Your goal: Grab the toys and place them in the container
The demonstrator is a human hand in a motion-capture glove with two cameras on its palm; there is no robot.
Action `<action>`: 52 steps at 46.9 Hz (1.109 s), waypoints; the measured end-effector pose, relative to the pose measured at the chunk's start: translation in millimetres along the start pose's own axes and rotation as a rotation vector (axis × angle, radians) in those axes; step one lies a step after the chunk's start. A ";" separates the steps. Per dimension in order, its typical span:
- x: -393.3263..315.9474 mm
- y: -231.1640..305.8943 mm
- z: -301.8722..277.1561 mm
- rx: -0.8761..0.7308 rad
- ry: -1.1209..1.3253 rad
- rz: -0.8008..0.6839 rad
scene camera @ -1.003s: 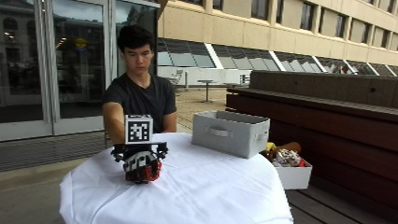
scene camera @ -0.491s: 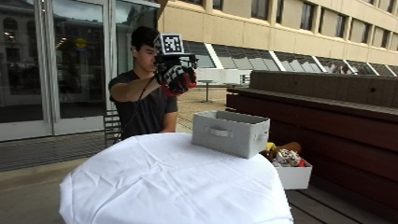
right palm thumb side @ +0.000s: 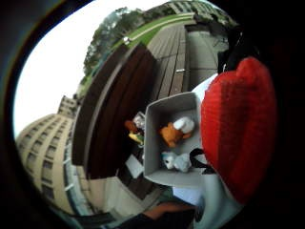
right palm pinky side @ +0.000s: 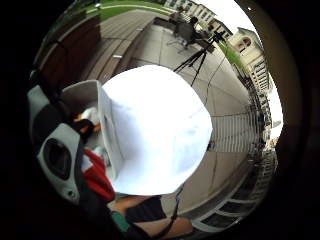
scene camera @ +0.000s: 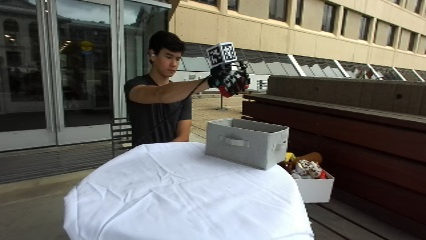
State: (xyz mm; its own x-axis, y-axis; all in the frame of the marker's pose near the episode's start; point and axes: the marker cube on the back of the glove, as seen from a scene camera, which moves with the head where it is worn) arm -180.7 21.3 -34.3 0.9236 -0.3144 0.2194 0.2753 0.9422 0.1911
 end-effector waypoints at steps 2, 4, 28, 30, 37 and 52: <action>-14.4 3.9 6.3 -0.006 -0.021 -0.005; -27.3 6.6 13.6 -0.014 -0.038 -0.018; 6.4 14.0 37.5 -0.071 0.041 -0.002; 21.6 15.4 33.6 -0.053 0.094 0.009; 70.9 31.7 27.0 -0.056 0.185 0.059; 212.5 61.8 38.4 -0.104 0.234 0.246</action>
State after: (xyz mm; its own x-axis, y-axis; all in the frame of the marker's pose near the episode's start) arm 22.3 8.2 60.9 0.9984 -0.0529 0.0189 0.0517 0.9969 0.0589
